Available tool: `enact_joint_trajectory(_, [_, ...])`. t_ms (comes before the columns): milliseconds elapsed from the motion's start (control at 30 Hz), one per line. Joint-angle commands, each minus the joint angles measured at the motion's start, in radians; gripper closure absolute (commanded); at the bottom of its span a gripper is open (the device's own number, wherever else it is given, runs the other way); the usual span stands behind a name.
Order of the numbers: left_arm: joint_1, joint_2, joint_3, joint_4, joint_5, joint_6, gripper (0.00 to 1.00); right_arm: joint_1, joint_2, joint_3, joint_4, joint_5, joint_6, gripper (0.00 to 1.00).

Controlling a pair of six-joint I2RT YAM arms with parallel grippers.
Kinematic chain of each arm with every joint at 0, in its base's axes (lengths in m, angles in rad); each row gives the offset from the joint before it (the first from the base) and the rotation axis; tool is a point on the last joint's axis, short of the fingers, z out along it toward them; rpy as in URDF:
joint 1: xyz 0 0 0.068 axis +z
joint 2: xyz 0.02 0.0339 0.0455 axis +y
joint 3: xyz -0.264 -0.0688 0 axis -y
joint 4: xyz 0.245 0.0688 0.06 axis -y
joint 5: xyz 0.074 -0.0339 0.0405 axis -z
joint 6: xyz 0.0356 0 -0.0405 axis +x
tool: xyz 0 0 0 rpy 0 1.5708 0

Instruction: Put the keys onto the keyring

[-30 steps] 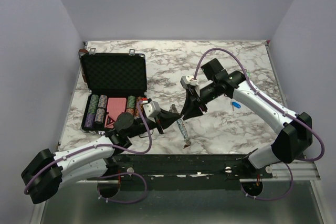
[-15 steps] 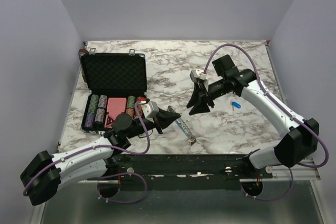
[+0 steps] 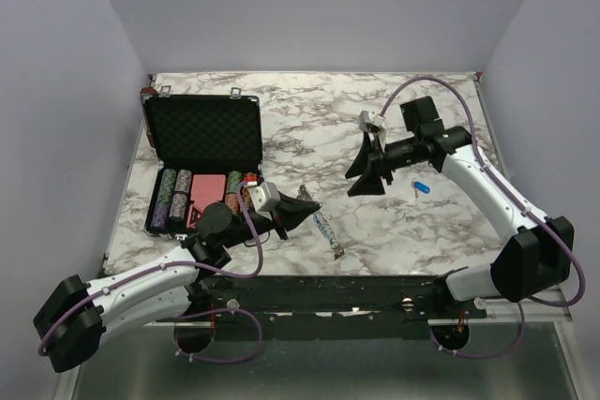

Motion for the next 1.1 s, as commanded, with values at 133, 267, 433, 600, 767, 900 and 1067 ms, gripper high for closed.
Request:
enact_joint_trajectory(133, [0.062,-0.107,0.054,-0.147,0.126,0.066,1.00,-0.295,-0.069,-0.129,0.152,-0.003,0.142,0.30])
enact_joint_trajectory(267, [0.089,-0.153,0.127,-0.313,0.205,0.132,1.00,-0.412,-0.047,-0.146,0.092,0.141,0.073,0.29])
enact_joint_trajectory(433, [0.120,-0.190,0.212,-0.512,0.293,0.242,1.00,-0.596,-0.001,-0.181,0.038,0.168,-0.063,0.30])
enact_joint_trajectory(600, [0.140,-0.201,0.227,-0.580,0.341,0.345,1.00,-0.656,0.055,-0.190,0.055,0.328,-0.131,0.31])
enact_joint_trajectory(767, [0.160,-0.198,0.203,-0.566,0.379,0.373,1.00,-0.664,0.164,-0.145,0.101,0.447,-0.024,0.36])
enact_joint_trajectory(900, [0.168,-0.209,0.220,-0.624,0.373,0.422,1.00,-0.664,0.255,-0.132,0.213,0.531,0.125,0.45])
enact_joint_trajectory(1067, [0.169,-0.215,0.226,-0.649,0.373,0.443,1.00,-0.662,0.321,-0.151,0.316,0.516,0.232,0.54])
